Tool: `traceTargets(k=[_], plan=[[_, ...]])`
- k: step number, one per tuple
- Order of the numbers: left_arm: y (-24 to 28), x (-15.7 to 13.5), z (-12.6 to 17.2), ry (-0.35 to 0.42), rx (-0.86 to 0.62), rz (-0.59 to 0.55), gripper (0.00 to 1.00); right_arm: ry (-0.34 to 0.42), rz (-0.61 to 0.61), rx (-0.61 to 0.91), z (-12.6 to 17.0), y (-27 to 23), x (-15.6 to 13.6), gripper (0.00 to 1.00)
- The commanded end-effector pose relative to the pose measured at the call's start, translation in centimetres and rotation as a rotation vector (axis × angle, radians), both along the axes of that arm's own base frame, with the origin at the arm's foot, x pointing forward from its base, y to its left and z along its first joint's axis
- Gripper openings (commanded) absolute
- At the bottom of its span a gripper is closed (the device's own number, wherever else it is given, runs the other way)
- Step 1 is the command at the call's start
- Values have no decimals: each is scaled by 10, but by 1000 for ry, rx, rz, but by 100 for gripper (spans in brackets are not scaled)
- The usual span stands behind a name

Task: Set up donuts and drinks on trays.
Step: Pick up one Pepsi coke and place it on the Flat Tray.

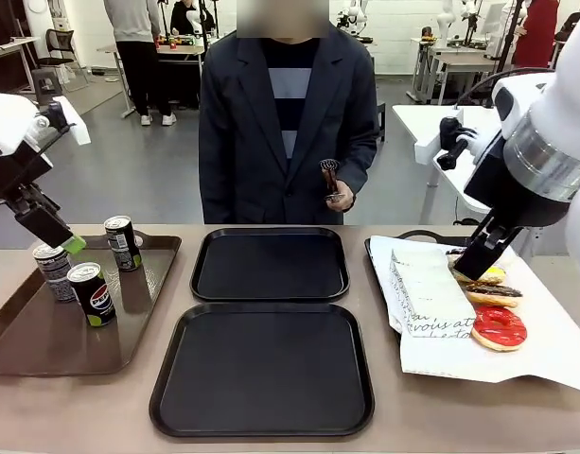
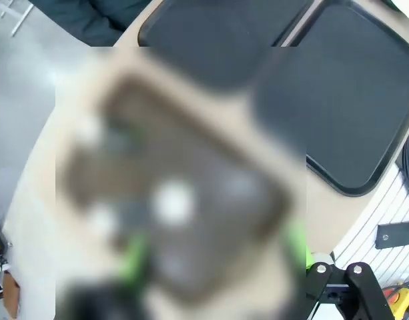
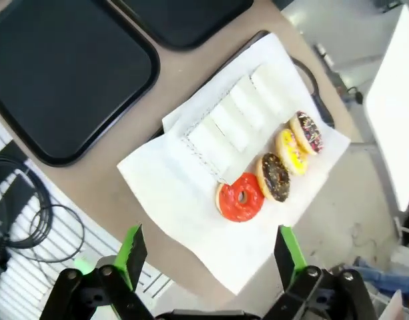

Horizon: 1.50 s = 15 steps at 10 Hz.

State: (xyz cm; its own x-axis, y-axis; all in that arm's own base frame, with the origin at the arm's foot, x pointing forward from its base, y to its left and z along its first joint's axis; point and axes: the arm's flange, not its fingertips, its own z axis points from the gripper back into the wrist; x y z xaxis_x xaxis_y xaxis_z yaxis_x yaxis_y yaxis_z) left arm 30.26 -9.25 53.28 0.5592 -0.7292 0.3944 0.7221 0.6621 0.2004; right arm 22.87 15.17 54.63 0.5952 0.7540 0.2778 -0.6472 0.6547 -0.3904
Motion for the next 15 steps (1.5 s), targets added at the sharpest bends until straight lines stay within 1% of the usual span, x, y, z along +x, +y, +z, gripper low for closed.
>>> traceTargets(k=[1, 2, 3, 4, 5, 6, 7, 8, 9, 10, 12, 14, 15], plan=[[-9, 8, -19, 77, -54, -12, 100, 84, 7, 67, -24, 4, 31, 100], [0, 0, 0, 0, 0, 0, 100, 0, 0, 0, 0, 0, 0, 100], [27, 13, 0, 105, -251, 62, 100, 96, -12, 265, -4, -43, 18, 100], [56, 22, -2, 164, -426, 100, 100, 146, -112, 489, -14, -101, 33, 100], [88, 31, -4, 210, -587, 131, 100, 150, -225, 667, -27, -160, 44, 100], [114, 36, -8, 238, -700, 147, 100, 172, -268, 805, -41, -204, 48, 100], [141, 49, -12, 302, -844, 150, 100, 197, -323, 920, -60, -242, 52, 100], [164, 58, -23, 344, -932, 176, 100, 238, -387, 1034, -81, -277, 53, 100], [188, 67, -40, 396, -1025, 214, 100, 259, -426, 1135, -104, -307, 51, 100], [209, 73, -54, 422, -1088, 264, 100, 264, -447, 1200, -119, -324, 48, 100], [246, 77, -83, 454, -1180, 363, 100, 215, -441, 1309, -137, -349, 34, 100], [278, 70, -106, 461, -1241, 440, 100, 157, -431, 1391, -144, -369, 12, 100], [291, 67, -113, 458, -1255, 474, 100, 136, -434, 1407, -144, -376, 2, 100]])
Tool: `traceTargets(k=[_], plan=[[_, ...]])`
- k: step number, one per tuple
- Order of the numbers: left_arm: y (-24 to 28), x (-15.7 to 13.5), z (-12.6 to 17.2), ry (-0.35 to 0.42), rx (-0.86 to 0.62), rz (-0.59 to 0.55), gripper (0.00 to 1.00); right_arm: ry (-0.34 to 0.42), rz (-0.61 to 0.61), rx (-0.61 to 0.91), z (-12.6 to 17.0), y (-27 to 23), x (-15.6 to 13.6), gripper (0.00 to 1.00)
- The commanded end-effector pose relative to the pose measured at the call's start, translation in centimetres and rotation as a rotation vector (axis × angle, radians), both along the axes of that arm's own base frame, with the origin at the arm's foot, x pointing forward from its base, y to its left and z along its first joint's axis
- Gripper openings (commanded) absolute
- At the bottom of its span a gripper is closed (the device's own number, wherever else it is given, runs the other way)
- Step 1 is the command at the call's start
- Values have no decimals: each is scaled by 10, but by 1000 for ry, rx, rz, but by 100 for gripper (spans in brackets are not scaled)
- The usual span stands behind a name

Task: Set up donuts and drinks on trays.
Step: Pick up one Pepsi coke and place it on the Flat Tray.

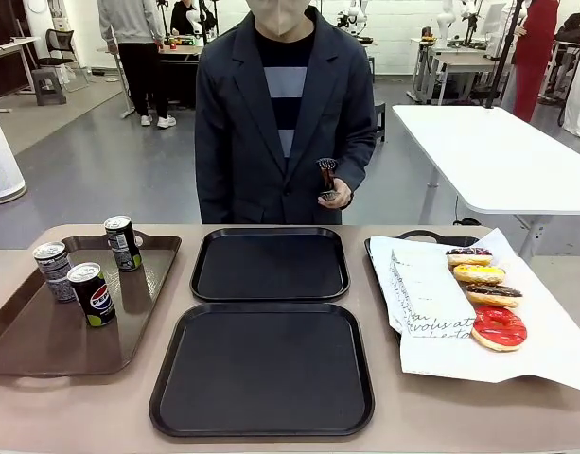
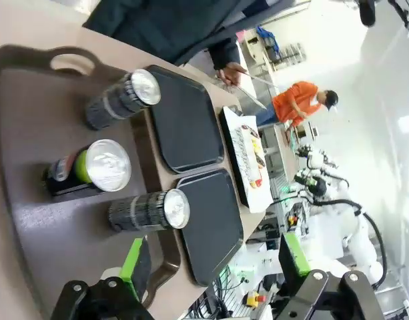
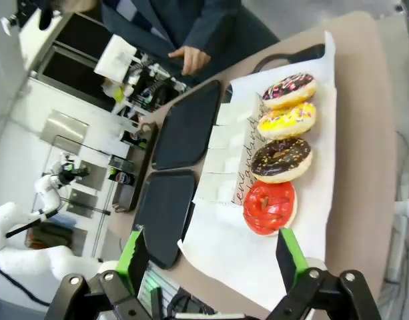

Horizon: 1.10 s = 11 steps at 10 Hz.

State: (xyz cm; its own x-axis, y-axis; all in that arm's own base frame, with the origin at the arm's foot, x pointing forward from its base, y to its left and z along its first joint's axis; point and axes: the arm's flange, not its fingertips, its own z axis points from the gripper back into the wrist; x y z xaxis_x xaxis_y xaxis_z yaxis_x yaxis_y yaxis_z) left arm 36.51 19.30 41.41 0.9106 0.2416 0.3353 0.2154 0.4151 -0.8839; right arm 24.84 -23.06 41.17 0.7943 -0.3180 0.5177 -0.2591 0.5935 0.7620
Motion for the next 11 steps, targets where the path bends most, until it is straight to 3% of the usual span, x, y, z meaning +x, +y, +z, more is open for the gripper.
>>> traceTargets(k=[1, 5, 6, 7, 11], plan=[[18, -1, -2, 6, -5, 50, 100, -37, -9, 16, -9, 2, -26, 100], [51, -13, -17, 37, -11, 129, 100, -25, -37, 29, -15, 1, -31, 100], [46, -10, -15, 23, 38, 104, 100, -27, -39, 40, -8, -20, -35, 100], [52, -19, -21, 64, -18, 122, 100, -27, -39, 40, -8, -20, -35, 100], [52, -19, -21, 64, -18, 122, 100, -27, -39, 40, -8, -20, -35, 100]])
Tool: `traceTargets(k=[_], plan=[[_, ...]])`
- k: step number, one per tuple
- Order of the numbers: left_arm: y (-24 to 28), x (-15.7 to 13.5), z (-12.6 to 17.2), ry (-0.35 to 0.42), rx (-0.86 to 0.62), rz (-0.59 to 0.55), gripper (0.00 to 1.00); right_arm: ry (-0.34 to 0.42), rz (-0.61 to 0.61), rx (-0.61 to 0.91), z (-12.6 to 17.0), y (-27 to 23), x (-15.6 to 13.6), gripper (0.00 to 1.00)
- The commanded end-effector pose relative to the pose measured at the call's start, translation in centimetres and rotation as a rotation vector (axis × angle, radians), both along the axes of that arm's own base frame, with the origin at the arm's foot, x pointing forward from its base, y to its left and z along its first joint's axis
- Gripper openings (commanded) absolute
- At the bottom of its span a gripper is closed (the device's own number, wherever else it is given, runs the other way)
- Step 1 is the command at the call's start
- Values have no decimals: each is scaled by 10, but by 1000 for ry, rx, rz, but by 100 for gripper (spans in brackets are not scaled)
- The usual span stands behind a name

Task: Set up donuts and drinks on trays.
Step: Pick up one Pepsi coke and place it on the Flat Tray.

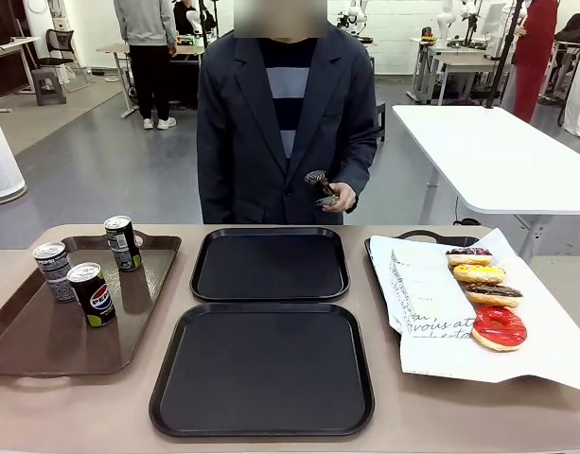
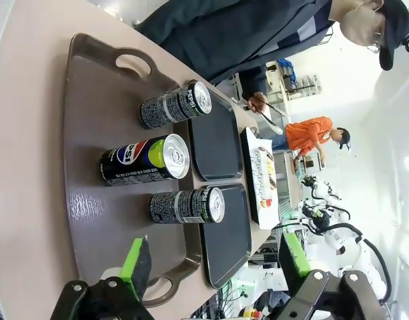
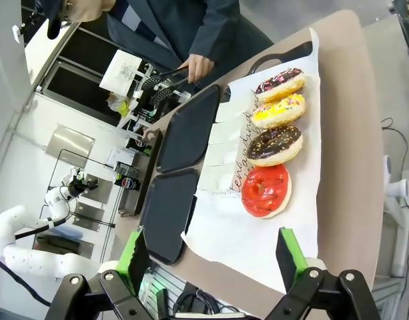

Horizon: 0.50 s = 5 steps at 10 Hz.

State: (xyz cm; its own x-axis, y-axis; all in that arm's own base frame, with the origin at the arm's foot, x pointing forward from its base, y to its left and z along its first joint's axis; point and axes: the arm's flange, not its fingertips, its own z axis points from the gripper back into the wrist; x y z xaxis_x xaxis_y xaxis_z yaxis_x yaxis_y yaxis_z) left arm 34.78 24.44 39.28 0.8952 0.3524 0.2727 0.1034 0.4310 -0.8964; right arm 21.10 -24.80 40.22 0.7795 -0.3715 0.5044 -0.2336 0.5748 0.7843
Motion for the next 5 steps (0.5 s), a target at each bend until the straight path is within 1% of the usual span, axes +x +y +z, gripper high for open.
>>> traceTargets(k=[1, 5], plan=[[0, -1, 0, -5, -14, 1, 100, -27, 4, 2, 1, -2, 3, 100], [0, -1, 0, -5, -14, 1, 100, -27, 4, 2, 1, -2, 3, 100]])
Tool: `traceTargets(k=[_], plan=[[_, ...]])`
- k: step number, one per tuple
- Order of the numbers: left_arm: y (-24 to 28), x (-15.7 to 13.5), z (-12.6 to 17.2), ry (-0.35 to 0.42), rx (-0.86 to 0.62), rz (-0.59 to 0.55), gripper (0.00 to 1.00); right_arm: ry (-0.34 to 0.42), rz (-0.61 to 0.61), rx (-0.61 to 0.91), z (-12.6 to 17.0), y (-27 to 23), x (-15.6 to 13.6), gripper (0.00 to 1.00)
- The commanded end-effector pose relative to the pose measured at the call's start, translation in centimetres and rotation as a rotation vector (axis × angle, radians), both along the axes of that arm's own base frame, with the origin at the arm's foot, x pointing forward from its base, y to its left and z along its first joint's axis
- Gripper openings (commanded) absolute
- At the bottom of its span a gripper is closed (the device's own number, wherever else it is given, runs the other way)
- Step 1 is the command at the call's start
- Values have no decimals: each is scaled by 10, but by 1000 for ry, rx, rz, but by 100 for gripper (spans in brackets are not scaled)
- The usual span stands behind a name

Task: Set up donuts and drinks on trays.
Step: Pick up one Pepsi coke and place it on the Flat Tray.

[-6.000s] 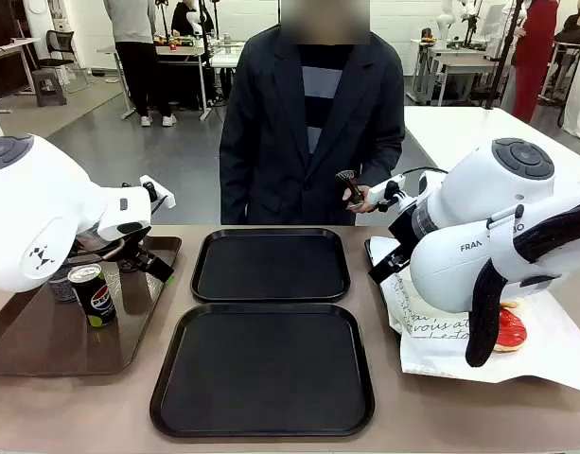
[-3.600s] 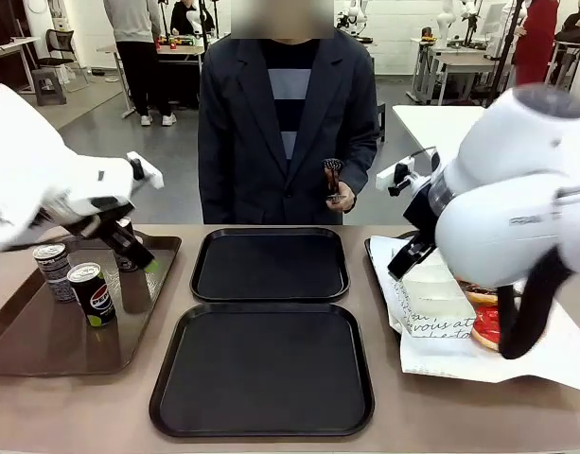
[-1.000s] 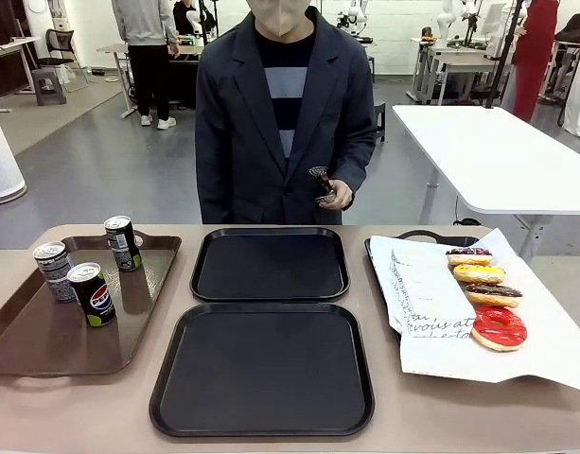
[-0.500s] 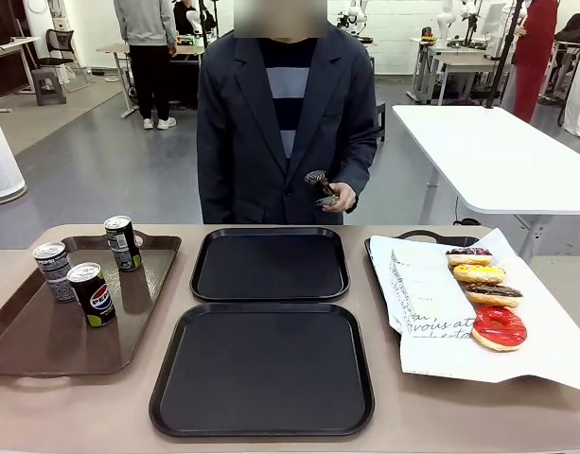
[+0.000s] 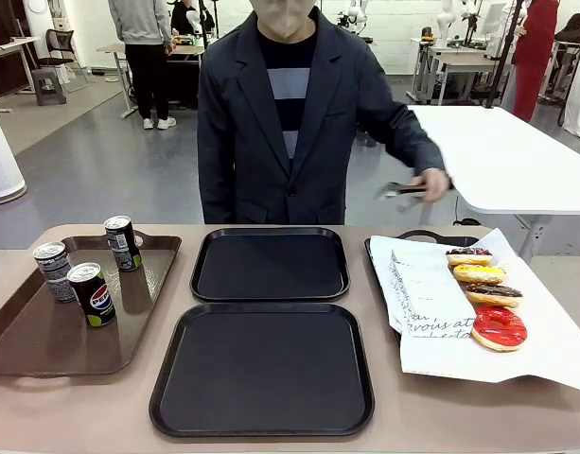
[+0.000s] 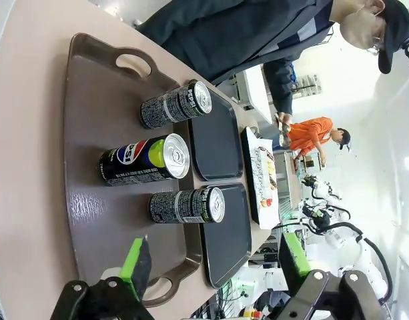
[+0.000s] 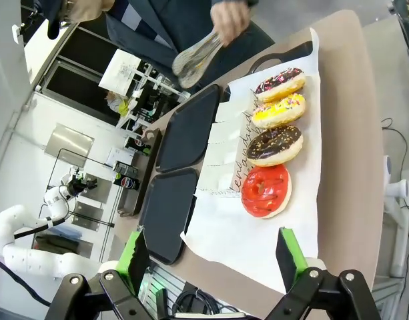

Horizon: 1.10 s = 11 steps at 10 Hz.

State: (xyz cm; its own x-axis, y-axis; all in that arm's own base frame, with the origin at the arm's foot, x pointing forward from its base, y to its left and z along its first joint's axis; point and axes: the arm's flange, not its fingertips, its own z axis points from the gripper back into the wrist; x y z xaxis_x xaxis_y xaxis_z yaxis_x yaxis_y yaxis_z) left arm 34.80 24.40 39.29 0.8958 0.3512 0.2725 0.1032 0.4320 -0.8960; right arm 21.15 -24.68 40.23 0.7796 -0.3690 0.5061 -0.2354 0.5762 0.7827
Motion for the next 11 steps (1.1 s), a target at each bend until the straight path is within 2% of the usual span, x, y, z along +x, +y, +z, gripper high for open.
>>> traceTargets(k=[1, 11], plan=[[1, -2, 0, -6, -15, 2, 100, -26, 3, 4, 1, -4, 2, 100], [1, -2, 0, -6, -15, 2, 100, -26, 3, 4, 1, -4, 2, 100]])
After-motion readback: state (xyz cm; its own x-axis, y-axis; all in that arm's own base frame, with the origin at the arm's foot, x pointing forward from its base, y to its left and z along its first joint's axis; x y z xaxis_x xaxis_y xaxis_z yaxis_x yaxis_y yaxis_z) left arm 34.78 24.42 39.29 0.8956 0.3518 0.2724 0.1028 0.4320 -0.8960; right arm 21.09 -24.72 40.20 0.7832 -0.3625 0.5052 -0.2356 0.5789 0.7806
